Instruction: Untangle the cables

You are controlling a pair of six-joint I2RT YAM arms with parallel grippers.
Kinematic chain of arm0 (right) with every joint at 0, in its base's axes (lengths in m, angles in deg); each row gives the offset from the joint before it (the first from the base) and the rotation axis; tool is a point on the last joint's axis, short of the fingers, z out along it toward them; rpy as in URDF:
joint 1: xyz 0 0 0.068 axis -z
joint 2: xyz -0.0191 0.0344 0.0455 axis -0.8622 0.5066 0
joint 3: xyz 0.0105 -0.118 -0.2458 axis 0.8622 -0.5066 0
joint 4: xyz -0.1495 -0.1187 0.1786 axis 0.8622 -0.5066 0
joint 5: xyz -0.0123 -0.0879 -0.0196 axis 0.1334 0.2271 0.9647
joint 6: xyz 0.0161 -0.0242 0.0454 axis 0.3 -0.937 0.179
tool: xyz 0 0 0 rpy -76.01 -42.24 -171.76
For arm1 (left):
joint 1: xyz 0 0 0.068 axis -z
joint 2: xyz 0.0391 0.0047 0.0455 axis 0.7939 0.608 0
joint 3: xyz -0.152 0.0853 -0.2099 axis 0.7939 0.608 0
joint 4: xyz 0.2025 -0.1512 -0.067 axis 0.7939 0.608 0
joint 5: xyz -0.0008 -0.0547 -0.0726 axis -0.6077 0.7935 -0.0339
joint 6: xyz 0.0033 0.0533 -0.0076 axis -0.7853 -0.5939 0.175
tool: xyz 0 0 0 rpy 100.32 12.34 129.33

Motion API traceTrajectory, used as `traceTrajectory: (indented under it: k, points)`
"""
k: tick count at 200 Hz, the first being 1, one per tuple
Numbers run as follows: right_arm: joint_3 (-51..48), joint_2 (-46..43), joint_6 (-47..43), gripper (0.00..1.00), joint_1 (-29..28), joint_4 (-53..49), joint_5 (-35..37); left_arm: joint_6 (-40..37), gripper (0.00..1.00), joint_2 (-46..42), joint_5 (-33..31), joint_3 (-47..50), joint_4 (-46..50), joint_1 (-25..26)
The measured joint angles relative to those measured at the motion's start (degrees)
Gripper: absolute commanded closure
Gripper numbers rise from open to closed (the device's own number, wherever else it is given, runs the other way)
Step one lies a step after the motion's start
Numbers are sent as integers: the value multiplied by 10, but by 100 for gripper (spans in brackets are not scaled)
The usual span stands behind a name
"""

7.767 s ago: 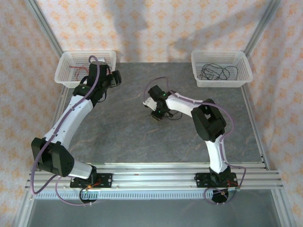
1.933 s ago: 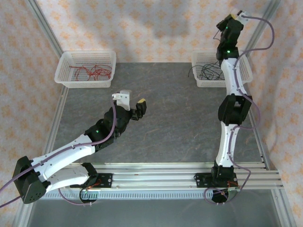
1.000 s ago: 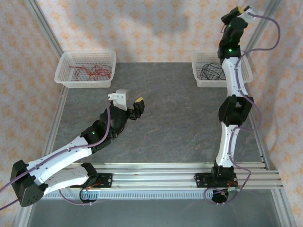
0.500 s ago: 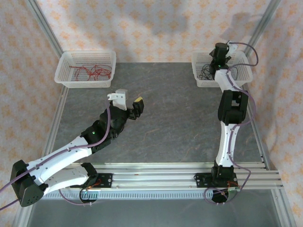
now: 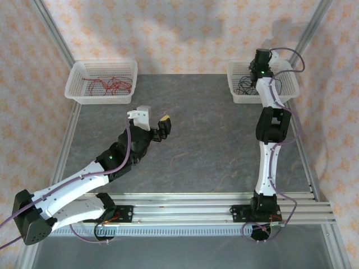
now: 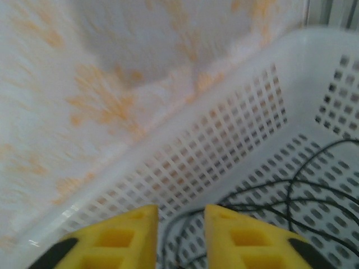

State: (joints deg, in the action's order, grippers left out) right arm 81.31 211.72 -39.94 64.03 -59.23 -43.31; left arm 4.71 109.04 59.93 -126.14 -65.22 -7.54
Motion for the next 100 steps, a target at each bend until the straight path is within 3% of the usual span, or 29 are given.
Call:
traceTrajectory:
  k: [34,67,100]
  points:
    - [-1,7,6,47,25,-64,-43,4,13,0,0,0,6,0]
    - [-1,2,-1,25,39,-99,-61,13,12,1,0,0,15,0]
    - [10,-8,-17,4,41,-150,-60,22,3,16,0,-3,34,0]
